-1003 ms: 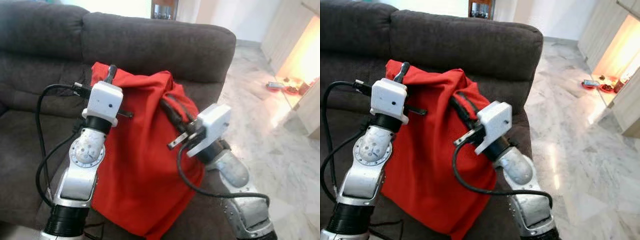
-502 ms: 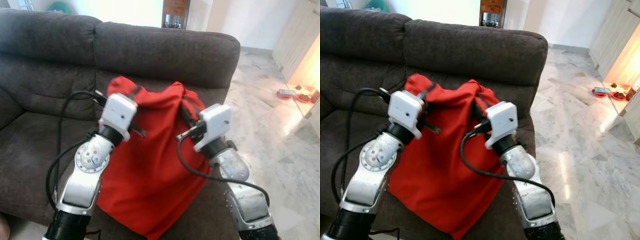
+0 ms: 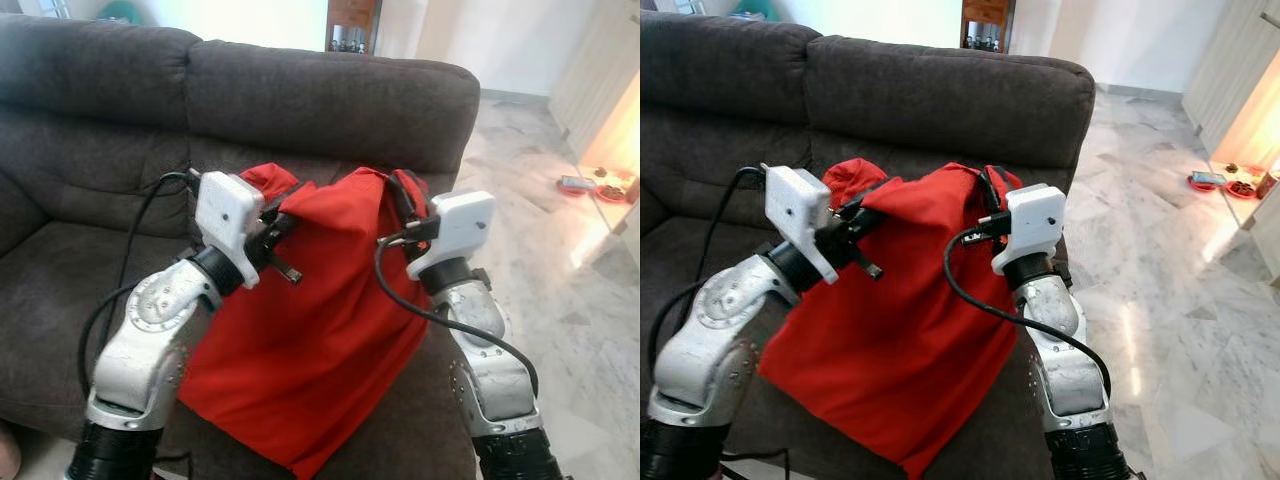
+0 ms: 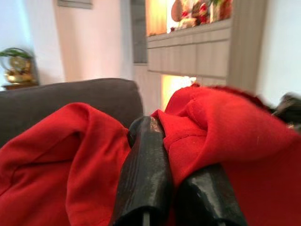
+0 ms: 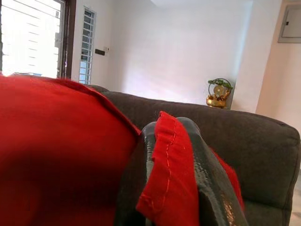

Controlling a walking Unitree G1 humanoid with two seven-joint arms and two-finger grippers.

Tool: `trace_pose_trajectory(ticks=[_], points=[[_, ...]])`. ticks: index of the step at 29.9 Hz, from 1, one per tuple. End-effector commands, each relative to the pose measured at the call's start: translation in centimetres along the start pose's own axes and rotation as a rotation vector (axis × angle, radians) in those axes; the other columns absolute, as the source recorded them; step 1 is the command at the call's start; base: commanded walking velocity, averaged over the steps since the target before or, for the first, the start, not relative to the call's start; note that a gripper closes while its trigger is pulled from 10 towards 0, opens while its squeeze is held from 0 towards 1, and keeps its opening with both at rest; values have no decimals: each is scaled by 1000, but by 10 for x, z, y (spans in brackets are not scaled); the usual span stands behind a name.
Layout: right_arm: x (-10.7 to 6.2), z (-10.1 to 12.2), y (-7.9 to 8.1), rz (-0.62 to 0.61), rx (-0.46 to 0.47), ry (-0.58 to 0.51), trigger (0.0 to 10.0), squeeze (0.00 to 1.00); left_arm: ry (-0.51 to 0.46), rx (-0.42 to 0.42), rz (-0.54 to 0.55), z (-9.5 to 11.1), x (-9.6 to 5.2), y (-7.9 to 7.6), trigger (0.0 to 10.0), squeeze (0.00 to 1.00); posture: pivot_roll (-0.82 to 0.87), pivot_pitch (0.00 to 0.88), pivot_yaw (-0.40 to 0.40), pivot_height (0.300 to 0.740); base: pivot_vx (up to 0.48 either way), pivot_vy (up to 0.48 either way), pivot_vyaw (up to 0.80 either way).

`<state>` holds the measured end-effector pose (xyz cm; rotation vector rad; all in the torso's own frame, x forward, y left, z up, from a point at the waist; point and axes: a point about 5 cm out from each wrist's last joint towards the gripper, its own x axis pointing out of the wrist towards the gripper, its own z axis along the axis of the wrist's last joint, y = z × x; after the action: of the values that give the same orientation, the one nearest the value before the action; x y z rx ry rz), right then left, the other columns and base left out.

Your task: Move the pillow to the sofa from floor

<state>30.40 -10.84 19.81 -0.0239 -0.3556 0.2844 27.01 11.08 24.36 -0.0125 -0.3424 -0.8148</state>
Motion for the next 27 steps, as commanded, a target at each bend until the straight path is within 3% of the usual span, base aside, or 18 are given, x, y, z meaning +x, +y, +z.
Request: trace_pose_trajectory(ticks=[1, 3, 7, 10, 13, 19, 24, 25, 26, 27], points=[[8, 14, 5, 22, -6, -74, 10000, 0, -64, -58, -133, 14, 4, -17, 10000, 0, 178, 0, -69, 740, 0, 0, 0], [9, 13, 6, 22, -6, -73, 10000, 0, -62, -128, -183, 16, 0, -20, 10000, 0, 177, 0, -68, 740, 0, 0, 0], [9, 11, 6, 20, -8, -70, 10000, 0, -17, -149, -179, 12, -6, -16, 10000, 0, 178, 0, -70, 740, 0, 0, 0], [9, 7, 5, 11, -15, -52, 10000, 0, 154, -35, -101, -14, -18, -3, 10000, 0, 179, 0, -71, 740, 0, 0, 0], [8, 5, 5, 9, -19, -49, 10000, 0, 201, 2, 6, -26, -26, 11, 10000, 0, 177, 0, -71, 740, 0, 0, 0], [8, 4, 4, 3, -24, -45, 10000, 0, 253, 103, 182, -39, -42, 34, 10000, 0, 177, 0, -74, 740, 0, 0, 0], [8, 3, 4, 6, -15, -43, 10000, 0, 228, 120, 208, -38, -42, 37, 10000, 0, 178, 0, -76, 740, 0, 0, 0], [8, 2, 4, 10, -13, -43, 10000, 0, 229, 132, 209, -39, -42, 38, 10000, 569, 177, 0, -77, 740, 0, 0, 0], [8, 2, 4, 11, -13, -43, 10000, 0, 230, 136, 207, -39, -42, 37, 10000, 569, 177, 0, -77, 740, 0, 0, 0], [8, 2, 5, 15, -11, -45, 10000, 773, 227, 136, 207, -39, -42, 37, 10000, 1000, 177, 0, -77, 740, 0, 0, 0]])
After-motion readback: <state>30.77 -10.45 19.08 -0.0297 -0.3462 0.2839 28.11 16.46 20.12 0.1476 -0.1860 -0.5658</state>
